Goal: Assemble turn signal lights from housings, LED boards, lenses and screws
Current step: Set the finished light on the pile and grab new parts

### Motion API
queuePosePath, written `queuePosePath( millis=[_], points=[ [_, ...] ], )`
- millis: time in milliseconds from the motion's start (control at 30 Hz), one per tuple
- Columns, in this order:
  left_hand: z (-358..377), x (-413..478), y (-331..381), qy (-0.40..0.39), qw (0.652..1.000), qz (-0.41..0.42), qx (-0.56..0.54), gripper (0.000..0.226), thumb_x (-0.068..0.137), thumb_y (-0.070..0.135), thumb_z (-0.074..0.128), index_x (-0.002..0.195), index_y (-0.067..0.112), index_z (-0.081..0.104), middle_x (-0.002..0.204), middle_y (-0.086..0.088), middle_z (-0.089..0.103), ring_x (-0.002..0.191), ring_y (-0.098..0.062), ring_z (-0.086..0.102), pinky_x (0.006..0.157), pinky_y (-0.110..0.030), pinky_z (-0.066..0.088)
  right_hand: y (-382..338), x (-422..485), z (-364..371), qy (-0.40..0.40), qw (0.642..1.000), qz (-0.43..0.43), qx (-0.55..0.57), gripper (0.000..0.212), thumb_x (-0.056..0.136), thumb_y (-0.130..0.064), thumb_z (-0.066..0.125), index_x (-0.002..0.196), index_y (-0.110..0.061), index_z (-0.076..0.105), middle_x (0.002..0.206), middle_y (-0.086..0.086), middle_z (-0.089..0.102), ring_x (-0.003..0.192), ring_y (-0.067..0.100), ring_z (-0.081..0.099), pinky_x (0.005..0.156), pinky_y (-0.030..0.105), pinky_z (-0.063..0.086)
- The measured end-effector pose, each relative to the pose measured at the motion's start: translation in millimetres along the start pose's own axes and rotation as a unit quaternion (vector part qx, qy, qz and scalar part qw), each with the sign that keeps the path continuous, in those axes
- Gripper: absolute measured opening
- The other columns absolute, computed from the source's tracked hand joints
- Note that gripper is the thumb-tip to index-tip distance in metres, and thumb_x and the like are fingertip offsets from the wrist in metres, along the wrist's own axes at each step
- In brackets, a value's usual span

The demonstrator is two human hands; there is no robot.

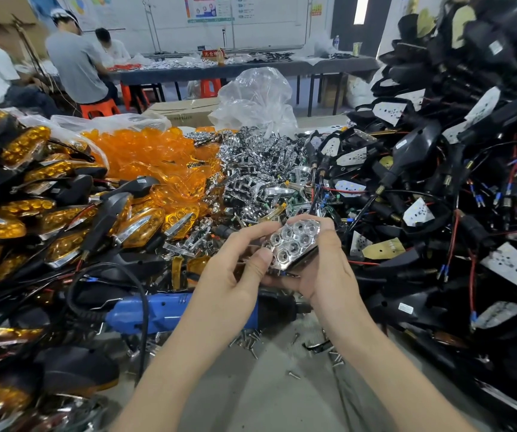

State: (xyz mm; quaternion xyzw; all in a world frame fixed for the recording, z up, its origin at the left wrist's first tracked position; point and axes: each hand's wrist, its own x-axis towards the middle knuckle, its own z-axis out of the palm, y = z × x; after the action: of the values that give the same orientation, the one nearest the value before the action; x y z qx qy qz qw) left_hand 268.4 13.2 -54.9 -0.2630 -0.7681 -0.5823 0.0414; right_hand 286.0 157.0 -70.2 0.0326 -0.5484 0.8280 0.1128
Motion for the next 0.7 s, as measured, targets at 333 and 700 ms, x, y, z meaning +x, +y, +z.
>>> queuePosePath(
  millis=[333,700],
  points=[
    [4.0,-1.4,2.1,0.017,0.999,0.008,0.030,0.032,0.102,0.022,0.051,0.130,0.036,0.058,0.120,0.015,0.064,0.113,-0.005,0.061,0.095,-0.031,0.052,-1.4,-3.2,0.2,-0.007,0.996,-0.035,-0.076,0.028,0.082,-0.044,0.069,0.107,-0.032,0.060,0.108,0.000,0.074,0.105,0.025,0.073,0.090,0.060,0.059],
    [4.8,-3.9,1.7,0.028,0.997,0.050,0.046,0.030,0.103,0.033,0.048,0.131,0.040,0.056,0.125,0.020,0.058,0.118,0.000,0.057,0.091,-0.010,0.045,-0.8,-2.5,-3.9,0.004,0.994,-0.054,-0.099,0.021,0.088,-0.027,0.069,0.104,-0.038,0.061,0.109,0.004,0.074,0.106,0.026,0.072,0.093,0.062,0.056]
  ],
)
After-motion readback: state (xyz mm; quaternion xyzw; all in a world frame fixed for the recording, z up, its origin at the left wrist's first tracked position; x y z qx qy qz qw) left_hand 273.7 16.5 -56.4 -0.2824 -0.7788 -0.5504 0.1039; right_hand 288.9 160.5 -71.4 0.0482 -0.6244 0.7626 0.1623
